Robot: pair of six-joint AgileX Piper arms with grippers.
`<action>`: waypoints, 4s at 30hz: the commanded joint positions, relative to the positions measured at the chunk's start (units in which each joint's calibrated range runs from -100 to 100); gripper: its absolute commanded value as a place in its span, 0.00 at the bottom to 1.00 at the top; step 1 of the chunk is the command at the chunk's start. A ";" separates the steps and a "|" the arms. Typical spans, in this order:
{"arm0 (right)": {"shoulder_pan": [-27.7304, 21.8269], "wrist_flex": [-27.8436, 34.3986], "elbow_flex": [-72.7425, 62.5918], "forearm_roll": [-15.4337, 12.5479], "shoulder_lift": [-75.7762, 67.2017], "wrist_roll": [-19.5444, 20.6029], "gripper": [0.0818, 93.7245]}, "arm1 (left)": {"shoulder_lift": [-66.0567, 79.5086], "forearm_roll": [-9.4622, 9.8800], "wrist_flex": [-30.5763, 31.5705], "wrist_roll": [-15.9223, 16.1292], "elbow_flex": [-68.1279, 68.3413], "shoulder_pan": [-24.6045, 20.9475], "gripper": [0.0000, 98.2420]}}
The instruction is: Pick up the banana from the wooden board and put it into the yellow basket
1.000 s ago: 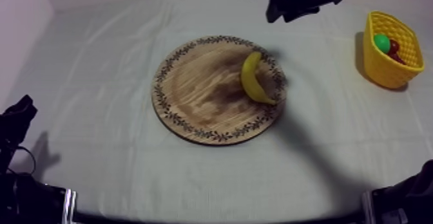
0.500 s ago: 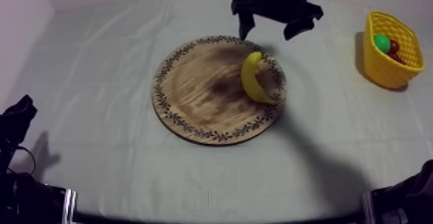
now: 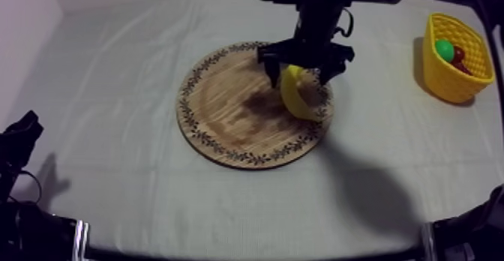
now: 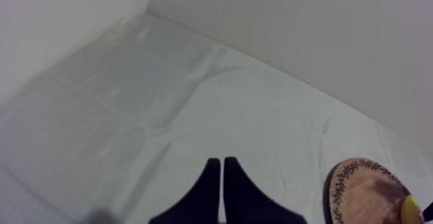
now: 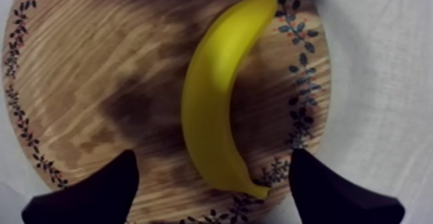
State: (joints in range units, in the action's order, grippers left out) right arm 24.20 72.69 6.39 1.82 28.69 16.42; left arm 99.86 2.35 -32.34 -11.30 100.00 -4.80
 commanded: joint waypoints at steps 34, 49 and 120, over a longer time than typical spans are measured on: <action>0.26 3.97 -5.68 2.06 8.64 -1.35 0.16 | -0.04 0.02 0.00 -0.01 0.00 -0.01 0.00; -6.44 9.80 0.46 2.27 -19.79 -5.87 0.16 | -0.04 0.02 0.00 -0.01 0.00 -0.01 0.00; -29.49 8.57 13.85 1.70 -61.50 -13.77 0.25 | -0.04 0.02 0.00 -0.01 0.00 -0.01 0.00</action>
State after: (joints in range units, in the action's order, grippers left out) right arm -5.87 82.01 17.72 3.30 -27.54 2.39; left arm 99.86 2.35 -32.34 -11.30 100.00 -4.80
